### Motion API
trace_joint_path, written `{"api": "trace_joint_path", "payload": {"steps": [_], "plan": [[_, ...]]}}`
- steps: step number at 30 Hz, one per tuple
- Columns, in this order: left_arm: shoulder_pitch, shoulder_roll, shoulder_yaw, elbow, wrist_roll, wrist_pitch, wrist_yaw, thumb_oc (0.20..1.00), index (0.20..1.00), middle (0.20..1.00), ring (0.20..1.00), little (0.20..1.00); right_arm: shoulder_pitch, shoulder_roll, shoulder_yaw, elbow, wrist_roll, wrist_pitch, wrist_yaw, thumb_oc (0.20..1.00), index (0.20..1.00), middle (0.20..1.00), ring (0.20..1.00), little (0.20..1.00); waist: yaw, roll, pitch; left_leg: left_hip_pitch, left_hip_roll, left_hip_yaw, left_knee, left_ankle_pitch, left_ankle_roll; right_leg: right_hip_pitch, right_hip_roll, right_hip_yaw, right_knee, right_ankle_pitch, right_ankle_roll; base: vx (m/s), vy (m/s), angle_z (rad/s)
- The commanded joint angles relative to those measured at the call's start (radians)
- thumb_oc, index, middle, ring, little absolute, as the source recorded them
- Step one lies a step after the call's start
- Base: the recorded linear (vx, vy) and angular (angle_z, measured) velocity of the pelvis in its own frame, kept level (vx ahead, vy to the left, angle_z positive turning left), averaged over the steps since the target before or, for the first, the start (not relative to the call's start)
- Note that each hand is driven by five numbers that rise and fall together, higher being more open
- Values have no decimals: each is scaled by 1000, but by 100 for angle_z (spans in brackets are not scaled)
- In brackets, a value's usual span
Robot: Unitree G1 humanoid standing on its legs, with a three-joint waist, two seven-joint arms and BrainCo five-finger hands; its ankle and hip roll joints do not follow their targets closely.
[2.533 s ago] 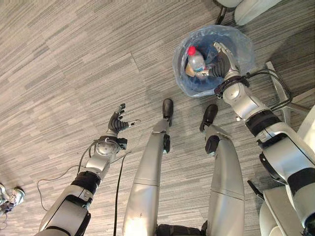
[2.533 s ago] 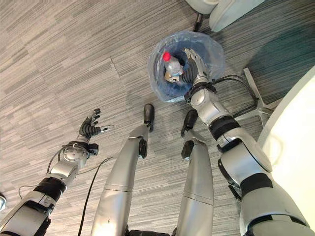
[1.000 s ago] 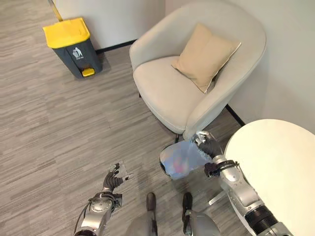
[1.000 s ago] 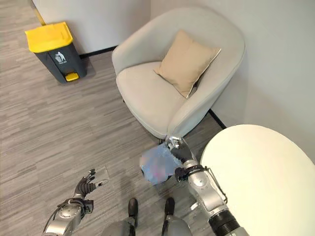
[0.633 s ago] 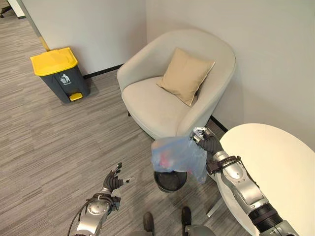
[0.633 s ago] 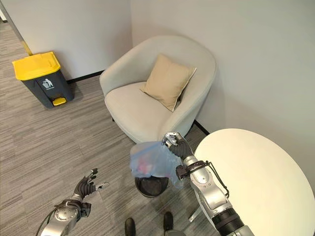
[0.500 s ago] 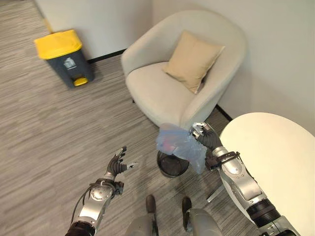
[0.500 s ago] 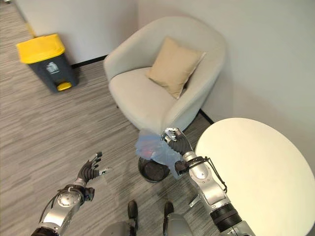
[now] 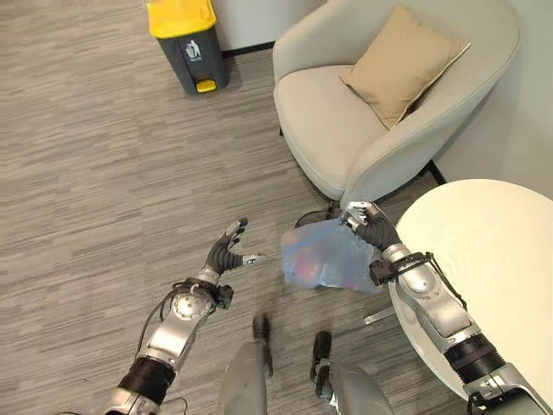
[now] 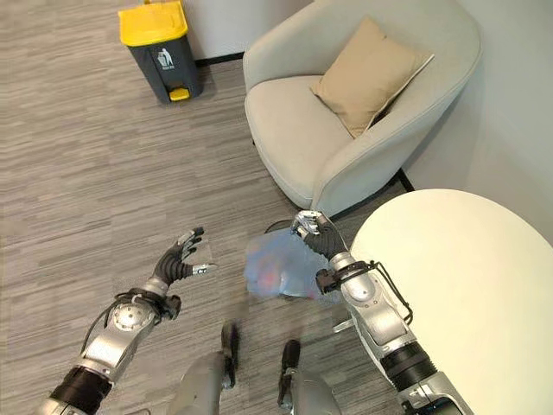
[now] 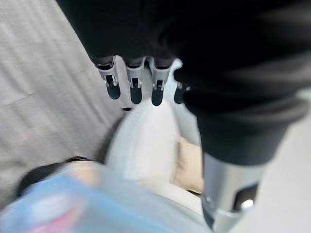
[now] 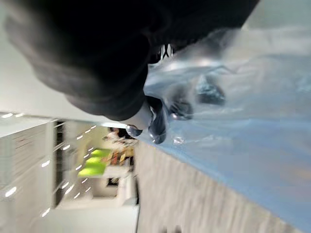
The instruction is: Gather garbage on tea table into small bin, then transfer packed bag to large trash can.
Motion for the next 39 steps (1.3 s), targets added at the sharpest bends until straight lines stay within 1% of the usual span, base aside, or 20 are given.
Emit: {"api": "trace_joint_path", "payload": {"steps": [1,2,6,7,11,14,19,30,34,38,39], "plan": [[22,53,-37,-77,65,-62,-32,1000,1000,1000,1000,1000,-27,56,-42,-55,75,-69,31,200,200,200,200,200,0,-40,-79,12,-39,18,-147,3,48,29,-4,76,-76,-71,153,-11,123,58],[-5,58,-55,-74,69,-67,-44,1000,1000,1000,1000,1000,-35,65,-31,-58,86,-71,45,200,200,200,200,200,-4,-40,-83,17,-50,7,-171,5,50,25,-9,78,-75,-63,156,-25,157,7],[-72,55,-107,-61,68,-67,-64,1000,1000,1000,1000,1000,-67,90,2,-66,105,-70,65,200,200,200,200,200,-10,-50,-110,69,-60,36,-222,6,58,35,-13,96,-78,-50,169,35,103,-8],[-92,49,-132,-50,65,-64,-77,1000,1000,1000,1000,1000,-86,102,20,-72,115,-68,77,200,200,200,200,200,-16,-49,-125,89,-64,45,-239,5,64,42,-13,107,-80,-48,172,47,67,-23],[-119,37,-164,-24,77,-56,-88,1000,1000,1000,1000,1000,-100,120,43,-82,135,-60,98,200,200,200,200,200,-23,-46,-145,126,-69,59,-271,7,69,57,-14,120,-83,-49,180,68,54,-22],[-136,2,-184,34,87,-47,-75,1000,1000,1000,1000,1000,-132,148,76,-76,150,-58,103,200,200,200,200,200,-27,-45,-161,154,-72,65,-288,7,72,73,-13,127,-87,-49,182,70,36,-10],[-125,-22,-193,94,147,-29,-57,1000,1000,1000,1000,1000,-185,186,113,-88,191,-60,108,200,200,200,200,200,-23,-45,-179,193,-75,73,-310,4,76,99,-8,132,-102,-50,185,62,20,-8],[-148,-46,-241,106,170,-19,-52,1000,1000,1000,1000,1000,-316,269,204,-72,241,-64,101,200,200,200,200,200,-3,-55,-192,216,-74,70,-329,7,76,124,-7,130,-117,-49,187,15,4,-1],[-205,-81,-295,109,159,-23,-54,1000,1000,1000,1000,1000,-371,320,260,-45,246,-66,102,200,200,200,200,200,4,-61,-194,216,-74,63,-332,9,76,126,-8,127,-118,-49,187,0,0,0],[-250,-110,-368,147,178,-22,-67,1000,1000,1000,1000,1000,-437,320,287,-17,214,-64,81,200,200,200,200,200,2,-62,-197,216,-74,63,-332,10,78,128,-8,125,-120,-47,187,0,0,0],[-251,-114,-394,176,210,-14,-78,1000,1000,1000,1000,1000,-457,313,283,-6,212,-61,72,200,200,200,200,200,1,-61,-200,218,-74,66,-333,9,79,129,-8,127,-121,-45,187,0,0,0]]}}
